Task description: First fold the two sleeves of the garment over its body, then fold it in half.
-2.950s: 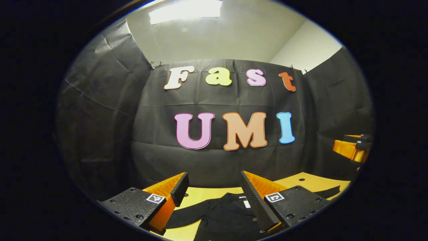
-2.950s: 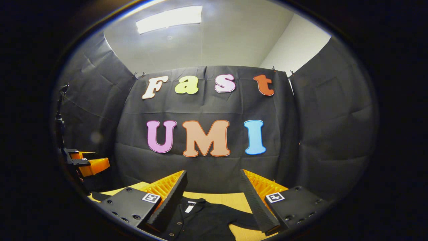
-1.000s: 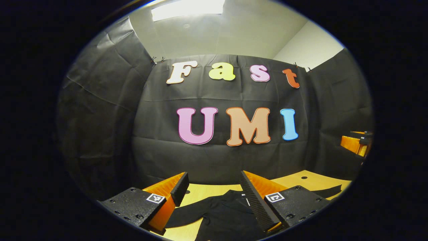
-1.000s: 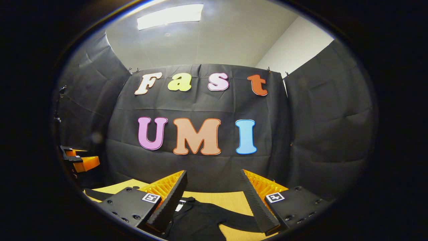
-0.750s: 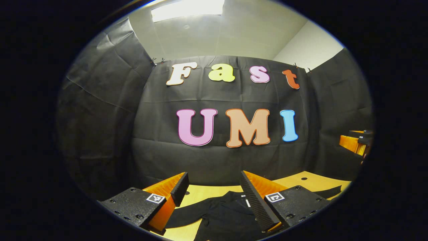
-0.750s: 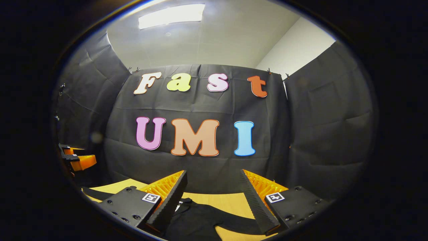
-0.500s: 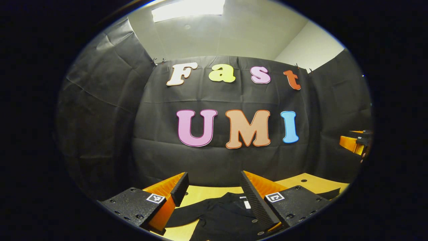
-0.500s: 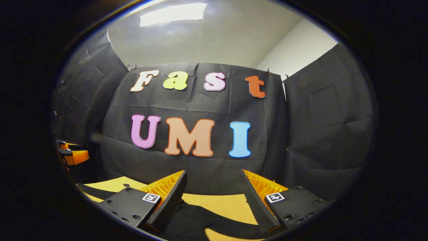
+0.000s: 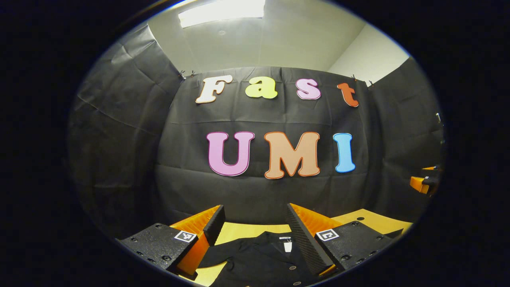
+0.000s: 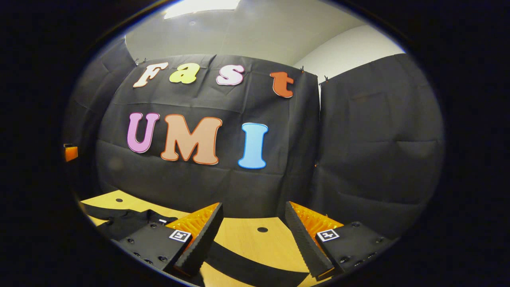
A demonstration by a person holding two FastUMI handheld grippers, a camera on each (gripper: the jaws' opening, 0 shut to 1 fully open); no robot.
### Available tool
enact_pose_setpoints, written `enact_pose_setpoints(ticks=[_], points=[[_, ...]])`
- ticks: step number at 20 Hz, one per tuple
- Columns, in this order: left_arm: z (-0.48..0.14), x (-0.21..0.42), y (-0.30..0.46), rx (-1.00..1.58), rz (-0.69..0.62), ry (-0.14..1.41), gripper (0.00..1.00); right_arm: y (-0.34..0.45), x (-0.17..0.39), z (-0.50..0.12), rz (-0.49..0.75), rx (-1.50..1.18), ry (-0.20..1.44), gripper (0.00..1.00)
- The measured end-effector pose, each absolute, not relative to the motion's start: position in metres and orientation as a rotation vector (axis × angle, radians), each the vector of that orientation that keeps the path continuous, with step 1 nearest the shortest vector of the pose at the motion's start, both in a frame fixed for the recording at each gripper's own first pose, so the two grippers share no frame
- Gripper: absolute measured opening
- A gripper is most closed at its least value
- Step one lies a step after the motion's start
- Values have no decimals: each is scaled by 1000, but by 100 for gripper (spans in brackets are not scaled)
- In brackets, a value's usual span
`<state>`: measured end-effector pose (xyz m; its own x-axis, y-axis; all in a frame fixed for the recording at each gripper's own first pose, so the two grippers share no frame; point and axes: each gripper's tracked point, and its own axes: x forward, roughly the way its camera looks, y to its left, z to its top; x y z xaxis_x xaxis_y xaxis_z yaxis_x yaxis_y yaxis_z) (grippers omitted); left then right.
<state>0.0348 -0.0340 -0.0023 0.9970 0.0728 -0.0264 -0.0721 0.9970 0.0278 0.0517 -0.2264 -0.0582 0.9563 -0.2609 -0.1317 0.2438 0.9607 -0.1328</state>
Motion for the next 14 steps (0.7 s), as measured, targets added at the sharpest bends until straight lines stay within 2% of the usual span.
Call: enact_pose_setpoints(ticks=[14], points=[[-11,48,-128,58,57,70,93,-343,31,-185,-220,-146,460,99]])
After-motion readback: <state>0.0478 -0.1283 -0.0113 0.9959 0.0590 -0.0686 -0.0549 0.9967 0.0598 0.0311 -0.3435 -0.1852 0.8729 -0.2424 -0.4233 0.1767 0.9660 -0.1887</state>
